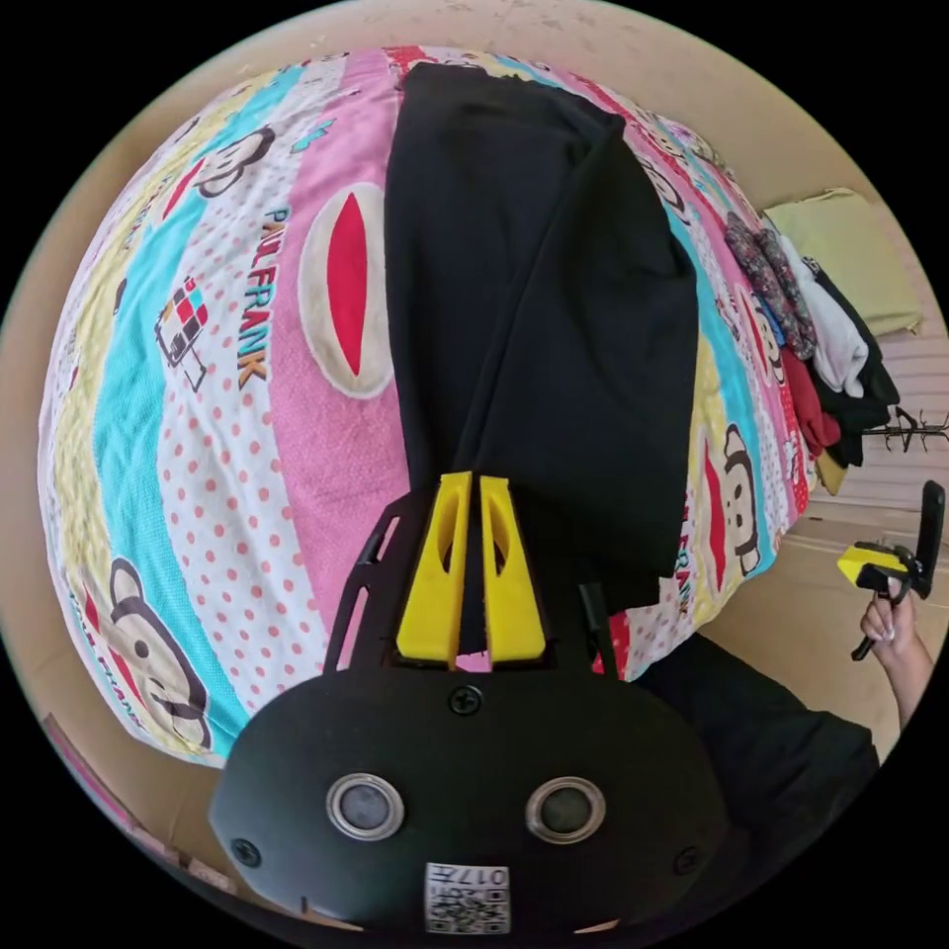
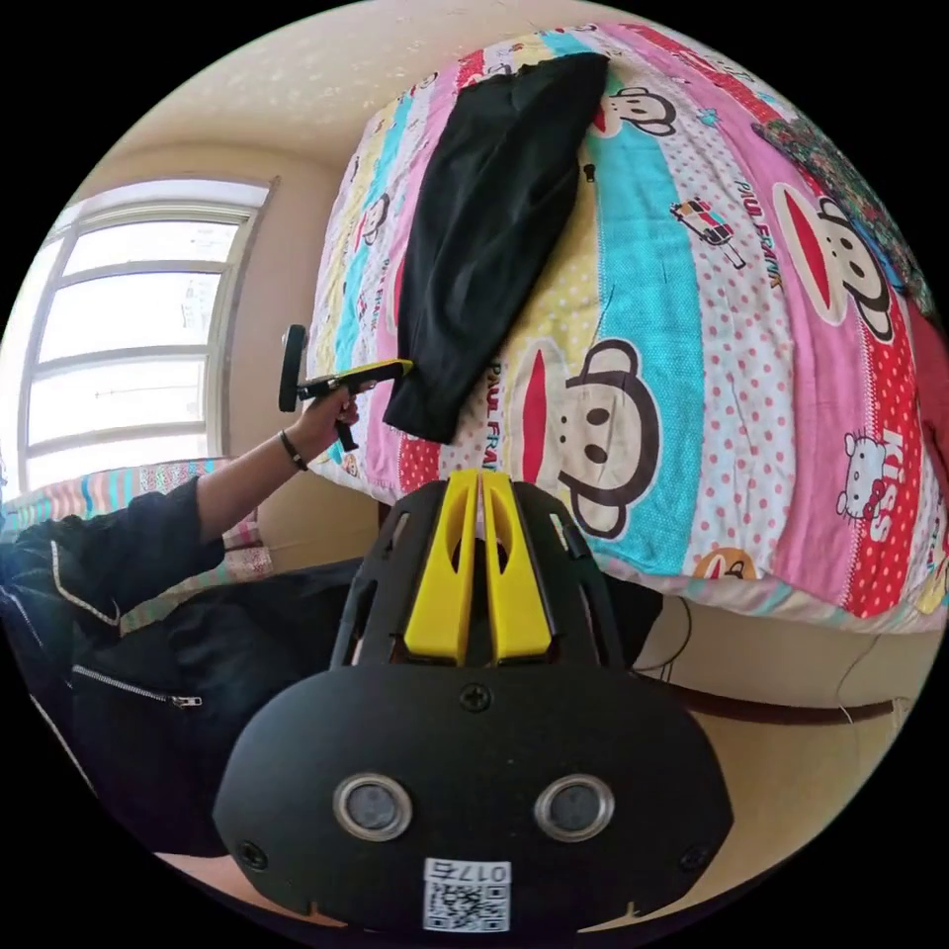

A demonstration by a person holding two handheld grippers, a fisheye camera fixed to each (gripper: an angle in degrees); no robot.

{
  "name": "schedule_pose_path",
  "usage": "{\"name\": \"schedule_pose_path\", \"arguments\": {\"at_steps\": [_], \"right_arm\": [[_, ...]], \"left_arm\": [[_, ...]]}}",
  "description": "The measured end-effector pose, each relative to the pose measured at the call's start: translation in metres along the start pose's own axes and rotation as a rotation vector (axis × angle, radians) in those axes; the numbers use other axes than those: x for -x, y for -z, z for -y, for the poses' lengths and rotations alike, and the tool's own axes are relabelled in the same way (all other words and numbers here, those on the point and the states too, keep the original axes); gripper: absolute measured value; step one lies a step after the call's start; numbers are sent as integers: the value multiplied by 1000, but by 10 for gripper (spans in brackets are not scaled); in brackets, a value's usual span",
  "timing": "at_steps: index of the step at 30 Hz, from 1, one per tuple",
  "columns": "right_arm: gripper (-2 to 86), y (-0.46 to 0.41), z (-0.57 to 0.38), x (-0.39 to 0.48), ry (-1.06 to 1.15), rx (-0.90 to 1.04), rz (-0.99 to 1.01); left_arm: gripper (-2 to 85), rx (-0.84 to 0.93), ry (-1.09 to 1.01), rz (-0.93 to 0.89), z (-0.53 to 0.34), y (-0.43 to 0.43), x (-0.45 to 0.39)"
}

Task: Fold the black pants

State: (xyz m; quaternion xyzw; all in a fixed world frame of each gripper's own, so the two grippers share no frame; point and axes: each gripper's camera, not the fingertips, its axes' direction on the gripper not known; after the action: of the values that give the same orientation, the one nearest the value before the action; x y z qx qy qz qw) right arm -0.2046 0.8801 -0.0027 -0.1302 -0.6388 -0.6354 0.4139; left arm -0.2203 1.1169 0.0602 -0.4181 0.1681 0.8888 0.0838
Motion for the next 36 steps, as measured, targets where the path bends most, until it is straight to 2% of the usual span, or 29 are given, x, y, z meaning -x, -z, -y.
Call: {"name": "schedule_pose_path", "arguments": {"at_steps": [4, 10, 15, 17, 21, 23, 30, 36], "right_arm": [[78, -48, 29, -28, -104, 22, 223], [102, -115, 62, -60, -259, 87, 232], [113, -135, 69, -91, -370, 61, 298], [96, -133, 67, -100, -406, 38, 301], [47, -121, 57, -113, -436, -23, 416], [42, -113, 55, -115, -432, -52, 479], [36, -78, 54, -122, -405, -76, 613], [39, -70, 57, -142, -446, -19, 592]], "left_arm": [[-3, -47, 64, -86, -14, 10, 15], [1, -145, 92, -236, -42, 40, 49], [74, -251, 70, -309, -58, 61, 76], [81, -234, 36, -317, -53, 57, 78], [94, -91, -16, -211, -36, 32, 76], [96, -91, -10, -216, -34, 31, 79], [102, -191, 140, -428, -52, 41, 107], [82, -91, 243, -484, -35, 22, 122]]}}
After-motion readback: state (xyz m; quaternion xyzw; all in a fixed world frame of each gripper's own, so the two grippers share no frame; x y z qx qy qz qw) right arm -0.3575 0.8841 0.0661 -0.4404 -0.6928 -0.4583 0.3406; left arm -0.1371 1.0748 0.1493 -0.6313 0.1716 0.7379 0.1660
